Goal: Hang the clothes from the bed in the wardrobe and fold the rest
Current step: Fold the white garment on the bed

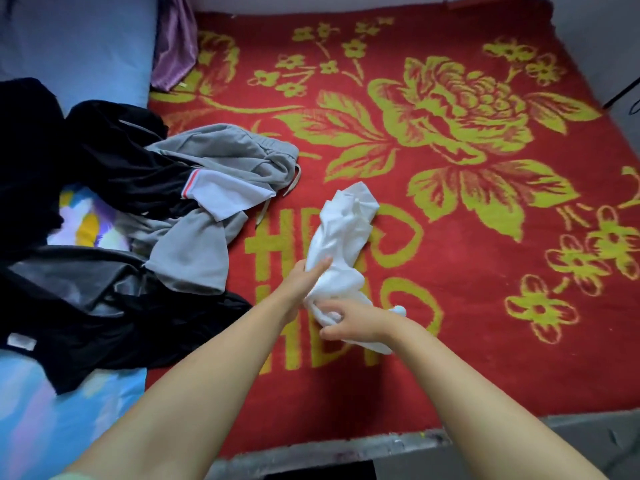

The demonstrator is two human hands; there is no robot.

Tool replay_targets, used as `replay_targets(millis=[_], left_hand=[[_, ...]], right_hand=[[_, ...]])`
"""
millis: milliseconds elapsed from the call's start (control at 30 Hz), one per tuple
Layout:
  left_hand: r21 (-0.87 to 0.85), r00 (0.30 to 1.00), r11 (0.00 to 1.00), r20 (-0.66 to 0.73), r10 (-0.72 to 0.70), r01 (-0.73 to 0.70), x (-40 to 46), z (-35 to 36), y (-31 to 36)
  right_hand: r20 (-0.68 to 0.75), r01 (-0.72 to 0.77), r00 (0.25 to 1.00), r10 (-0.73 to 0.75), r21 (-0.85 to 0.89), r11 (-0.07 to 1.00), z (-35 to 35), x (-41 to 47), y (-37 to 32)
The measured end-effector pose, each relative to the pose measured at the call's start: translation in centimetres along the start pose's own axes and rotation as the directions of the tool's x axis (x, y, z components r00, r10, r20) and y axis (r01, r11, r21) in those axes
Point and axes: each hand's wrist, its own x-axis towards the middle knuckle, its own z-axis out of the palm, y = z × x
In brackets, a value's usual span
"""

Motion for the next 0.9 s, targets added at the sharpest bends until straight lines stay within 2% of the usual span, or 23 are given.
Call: replay_targets(millis=[67,133,200,267,333,400,500,600,700,767,800,833,867,900], left_hand=[[0.184,1.000,0.983,-0.023,-0.005,0.009,-0.3,-0.1,-0.4],[0.273,0.994,0.961,-0.109,-0.008,0.038,-0.8,-0.3,-0.9],[0.123,0.978,0.990,-0.202,-0.049,0.075,-0.8,-1.1,-1.3],[-0.122,0.975,0.989,-0.195,-0.108,0.085,-1.2,-1.9,-0.9],[-0.257,0.988,0.964,-0.117,-0.098,0.065,-1.9,-2.3,-0.2],[-0.328,0.996,0.941,-0.010,-0.088,0.080,-2.7,-2.7,0.7],[-0.227,0.981,0.964,0.170,-0.098,0.136,-3.7,-3.0,1.4],[-0.074,0.963,0.990,0.252,-0.099,0.121,-4.0,-3.2,1.9],[0.154,0.957,0.982,0.249,-0.147,0.111,-4.8,-3.8,2.3],[0.352,0.945,0.932,0.268,-0.189,0.087,-5.9,-4.4,2.7],[0.480,0.950,0.875,0.242,-0.199,0.061,-6.2,-4.6,3.1],[0.597,0.974,0.802,0.172,-0.148,0.016,-6.6,-4.8,3.7],[0.659,0.997,0.752,0.073,-0.022,-0.031,-6.9,-4.9,4.4],[0.680,0.989,0.727,-0.019,0.143,-0.092,-7.0,-5.0,5.2]], right_hand=[[0.156,-0.070,0.983,0.091,-0.134,0.989,-0.2,-0.3,-0.4],[0.241,-0.138,0.956,0.167,-0.134,0.981,-0.8,-0.7,-0.4],[0.287,-0.224,0.939,0.189,0.095,0.970,-1.7,-1.5,0.0],[0.295,-0.264,0.942,0.161,0.356,0.896,-2.2,-1.9,1.4],[0.227,-0.261,0.961,0.157,0.562,0.785,-2.3,-2.1,2.8],[0.099,-0.224,0.970,0.222,0.720,0.657,-2.3,-1.7,2.9],[-0.035,-0.158,0.945,0.325,0.821,0.549,-1.9,0.2,2.2],[-0.003,-0.140,0.952,0.306,0.886,0.442,-1.8,1.6,0.6],[-0.089,-0.083,0.952,0.294,0.848,0.523,-2.5,1.6,-1.3],[-0.253,-0.005,0.925,0.283,0.738,0.675,-3.5,1.2,-2.6],[-0.325,0.022,0.916,0.237,0.629,0.777,-4.2,0.8,-3.5],[-0.371,0.027,0.913,0.172,0.474,0.880,-5.1,0.2,-4.5],[-0.378,0.013,0.920,0.104,0.294,0.956,-6.1,-0.6,-5.7],[-0.353,-0.006,0.934,0.051,0.128,0.992,-7.1,-1.2,-6.8]])
